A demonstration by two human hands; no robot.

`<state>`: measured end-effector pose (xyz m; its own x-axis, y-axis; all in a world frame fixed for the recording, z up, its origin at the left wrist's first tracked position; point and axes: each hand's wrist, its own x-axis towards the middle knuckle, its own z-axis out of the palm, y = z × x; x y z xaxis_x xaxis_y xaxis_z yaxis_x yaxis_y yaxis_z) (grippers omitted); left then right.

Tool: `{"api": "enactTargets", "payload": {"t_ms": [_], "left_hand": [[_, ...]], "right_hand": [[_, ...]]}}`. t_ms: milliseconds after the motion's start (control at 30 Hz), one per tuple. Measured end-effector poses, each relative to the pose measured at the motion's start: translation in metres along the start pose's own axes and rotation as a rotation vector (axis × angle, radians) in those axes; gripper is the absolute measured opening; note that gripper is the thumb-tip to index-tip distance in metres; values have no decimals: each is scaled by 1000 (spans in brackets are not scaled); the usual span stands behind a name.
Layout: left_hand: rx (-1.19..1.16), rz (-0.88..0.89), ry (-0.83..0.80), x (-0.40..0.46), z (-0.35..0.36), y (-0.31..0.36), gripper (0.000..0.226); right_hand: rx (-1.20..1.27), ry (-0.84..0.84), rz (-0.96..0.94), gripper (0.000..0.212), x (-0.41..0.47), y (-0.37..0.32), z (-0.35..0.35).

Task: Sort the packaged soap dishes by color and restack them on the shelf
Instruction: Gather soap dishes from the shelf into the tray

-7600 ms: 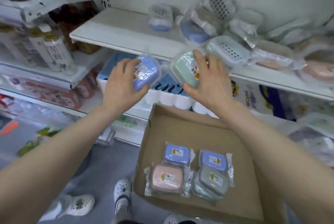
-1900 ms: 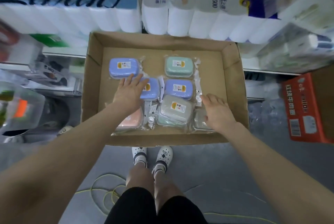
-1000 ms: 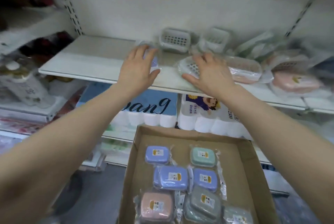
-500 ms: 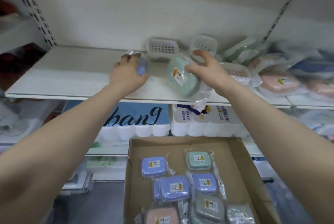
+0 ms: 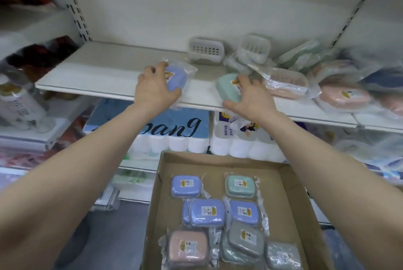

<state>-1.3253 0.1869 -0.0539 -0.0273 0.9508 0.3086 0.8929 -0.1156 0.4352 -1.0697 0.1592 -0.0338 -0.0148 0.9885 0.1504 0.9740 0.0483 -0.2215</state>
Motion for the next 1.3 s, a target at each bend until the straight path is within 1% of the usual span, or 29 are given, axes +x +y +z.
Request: {"api": "enactTargets", "payload": {"t_ms": [133, 267, 333, 400, 467, 533, 600, 700, 800, 900, 1033, 1133, 1300], "left_hand": [[-155, 45, 166, -59, -2, 19, 70], [-216, 60, 217, -131, 22, 44, 63], [-222, 84, 209, -170, 44, 55, 58], [-213, 96, 137, -210, 71, 66, 55], [-188, 107, 30, -245, 100, 72, 54], [-174, 90, -116, -276, 127, 75, 56], [-146, 80, -265, -300, 150, 73, 60], [-87, 88, -457, -320, 176, 66, 63], [-11, 137, -554, -317, 197, 59, 64], [109, 190, -588, -304, 220, 52, 73], [327, 226, -629, -292, 247, 40, 76], [359, 258, -679, -284, 264, 33, 74], [409, 370, -687, -274, 281, 29, 69]], "right_hand": [[103, 132, -196, 82, -47, 24, 2], [99, 186, -322, 86, -109, 69, 18], [115, 170, -339, 86, -139, 99, 35], [124, 113, -328, 86, -169, 131, 56], [116, 26, -277, 88, -196, 162, 77], [93, -87, -192, 90, -220, 191, 99], [80, -234, -58, 91, -240, 218, 123], [86, -441, 126, 91, -265, 250, 155], [48, -571, 194, 95, -278, 269, 183], [-5, -592, 156, 94, -276, 279, 206], [-66, -528, 53, 90, -262, 283, 230], [-89, -502, -26, 87, -248, 282, 249], [-123, -501, -14, 85, -232, 284, 272]]}}
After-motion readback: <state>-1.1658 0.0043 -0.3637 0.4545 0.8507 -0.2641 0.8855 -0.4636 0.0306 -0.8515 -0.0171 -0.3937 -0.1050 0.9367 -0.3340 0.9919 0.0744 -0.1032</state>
